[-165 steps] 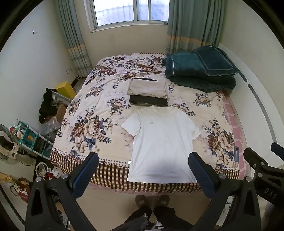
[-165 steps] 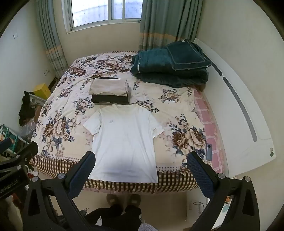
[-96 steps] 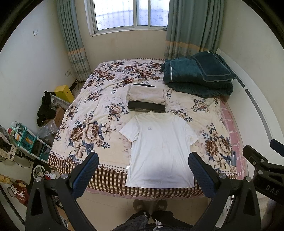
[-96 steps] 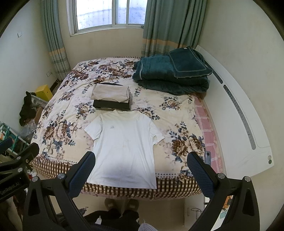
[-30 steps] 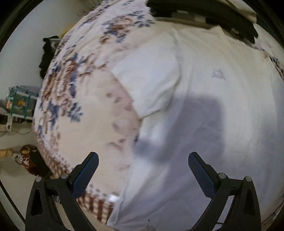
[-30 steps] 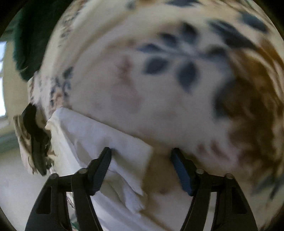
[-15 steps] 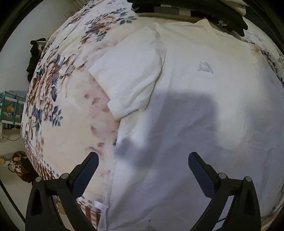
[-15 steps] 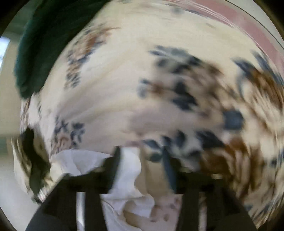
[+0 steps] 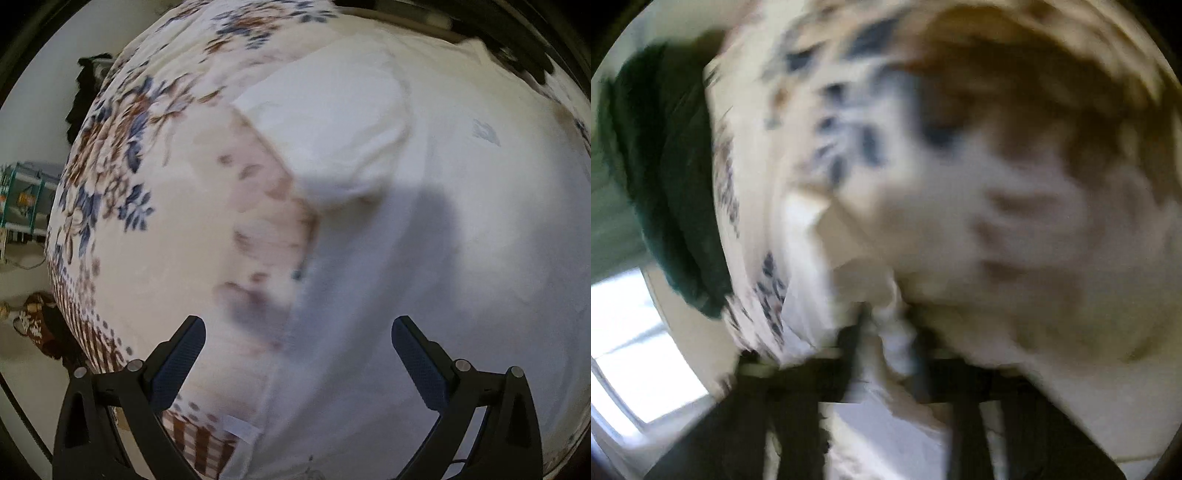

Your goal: Fold small clothes

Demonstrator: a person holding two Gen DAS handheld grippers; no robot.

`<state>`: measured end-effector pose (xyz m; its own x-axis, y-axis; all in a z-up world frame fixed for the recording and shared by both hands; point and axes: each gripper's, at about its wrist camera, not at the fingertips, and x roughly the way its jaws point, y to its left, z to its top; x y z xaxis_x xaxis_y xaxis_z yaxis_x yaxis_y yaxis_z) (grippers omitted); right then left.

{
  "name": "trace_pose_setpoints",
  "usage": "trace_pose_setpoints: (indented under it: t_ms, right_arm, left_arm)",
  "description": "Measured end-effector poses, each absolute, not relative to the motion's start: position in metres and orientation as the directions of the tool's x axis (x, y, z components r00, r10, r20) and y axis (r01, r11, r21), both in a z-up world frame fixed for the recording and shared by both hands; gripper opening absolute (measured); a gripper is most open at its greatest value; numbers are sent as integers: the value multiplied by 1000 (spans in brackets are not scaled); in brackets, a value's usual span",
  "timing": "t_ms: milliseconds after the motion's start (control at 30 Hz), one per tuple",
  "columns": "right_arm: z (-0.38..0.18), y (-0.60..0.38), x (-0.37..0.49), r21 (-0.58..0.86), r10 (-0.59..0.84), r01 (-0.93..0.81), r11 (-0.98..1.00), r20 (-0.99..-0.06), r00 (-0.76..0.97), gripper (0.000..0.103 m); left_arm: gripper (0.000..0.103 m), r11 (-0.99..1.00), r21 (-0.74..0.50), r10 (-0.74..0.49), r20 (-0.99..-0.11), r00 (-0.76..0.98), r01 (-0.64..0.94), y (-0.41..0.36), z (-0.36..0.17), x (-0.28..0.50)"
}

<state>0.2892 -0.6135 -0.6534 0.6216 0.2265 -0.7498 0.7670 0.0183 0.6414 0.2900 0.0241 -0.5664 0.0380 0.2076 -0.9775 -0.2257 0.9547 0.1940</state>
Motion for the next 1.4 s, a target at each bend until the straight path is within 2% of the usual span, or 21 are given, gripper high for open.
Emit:
trace_pose_setpoints:
  t_ms: [133, 233, 300, 367, 433, 467, 500, 600, 633, 733, 800, 900, 933, 967, 1000, 1033, 1067, 1133, 1200, 1300, 1400]
  right_arm:
    - [-577, -569, 351, 526, 133, 710, 468, -836, 532, 6]
    - [-531, -478, 412, 336, 94, 463, 820, -877, 470, 6]
    - [-526, -416, 430, 239, 101, 276, 931, -895, 434, 6]
    - [-543, -342, 438, 132, 110, 48, 990, -940, 323, 6]
    - [-567, -296, 436, 127, 139, -77, 989, -974, 177, 6]
    - [-572, -291, 431, 180, 188, -72, 981, -972, 142, 9]
    - [-571, -296, 427, 236, 236, -19, 972, -961, 142, 16]
    - [-559, -339, 399, 375, 338, 216, 901, -921, 191, 47]
    - [-555, -358, 394, 398, 346, 295, 869, -914, 214, 51]
    - [-556, -392, 378, 405, 343, 408, 818, -914, 217, 51]
    - [-560, -404, 366, 369, 313, 448, 814, -929, 198, 51]
    - [-573, -411, 351, 331, 290, 493, 804, -944, 161, 51]
    - [-579, -411, 348, 333, 293, 506, 796, -943, 158, 51]
    - [-586, -417, 344, 337, 299, 517, 787, -941, 157, 51]
    - [-587, -415, 340, 338, 300, 529, 778, -941, 159, 51]
    - [-588, -412, 338, 335, 297, 540, 772, -941, 159, 51]
    - [-592, -413, 336, 335, 297, 548, 767, -941, 160, 51]
    - [-592, -409, 330, 342, 303, 560, 755, -939, 164, 51]
    - [-591, -405, 324, 338, 299, 566, 752, -940, 164, 51]
    - [-590, -405, 323, 329, 293, 572, 751, -943, 157, 51]
    - [-586, -413, 312, 322, 290, 587, 742, -945, 152, 51]
  left_arm:
    - [103, 929, 216, 240, -970, 45, -302, 57, -563, 284]
    - [103, 904, 239, 274, -960, 51, -354, 86, -561, 275]
    - [103, 892, 248, 285, -957, 44, -377, 106, -562, 271]
    - [103, 879, 260, 296, -955, 31, -399, 126, -564, 266]
    - [103, 874, 255, 291, -956, 26, -413, 135, -563, 263]
    - [103, 873, 247, 284, -958, 27, -420, 141, -562, 262]
    - [103, 876, 232, 271, -962, 34, -424, 143, -561, 261]
    - [103, 894, 139, 187, -980, 73, -426, 145, -558, 266]
    - [103, 901, 84, 136, -986, 92, -426, 144, -558, 269]
    - [103, 876, -157, -102, -984, 143, -456, 140, -567, 284]
    - [100, 780, -370, -312, -929, 199, -505, 139, -585, 299]
    - [89, 635, -519, -462, -849, 256, -572, 136, -615, 320]
    - [73, 611, -534, -472, -838, 272, -584, 136, -621, 326]
    - [64, 594, -545, -475, -831, 289, -592, 136, -626, 335]
    - [38, 594, -544, -468, -833, 296, -592, 136, -628, 341]
    - [8, 610, -529, -444, -845, 298, -590, 135, -627, 348]
    - [4, 629, -528, -423, -848, 319, -570, 134, -621, 357]
    - [3, 689, -493, -353, -868, 349, -531, 130, -602, 367]
    - [3, 820, -407, -251, -887, 387, -402, 112, -571, 384]
    - [3, 973, -214, -154, -881, 447, -86, 43, -528, 401]
    - [4, 967, -136, -208, -911, 355, 216, -49, -529, 403]
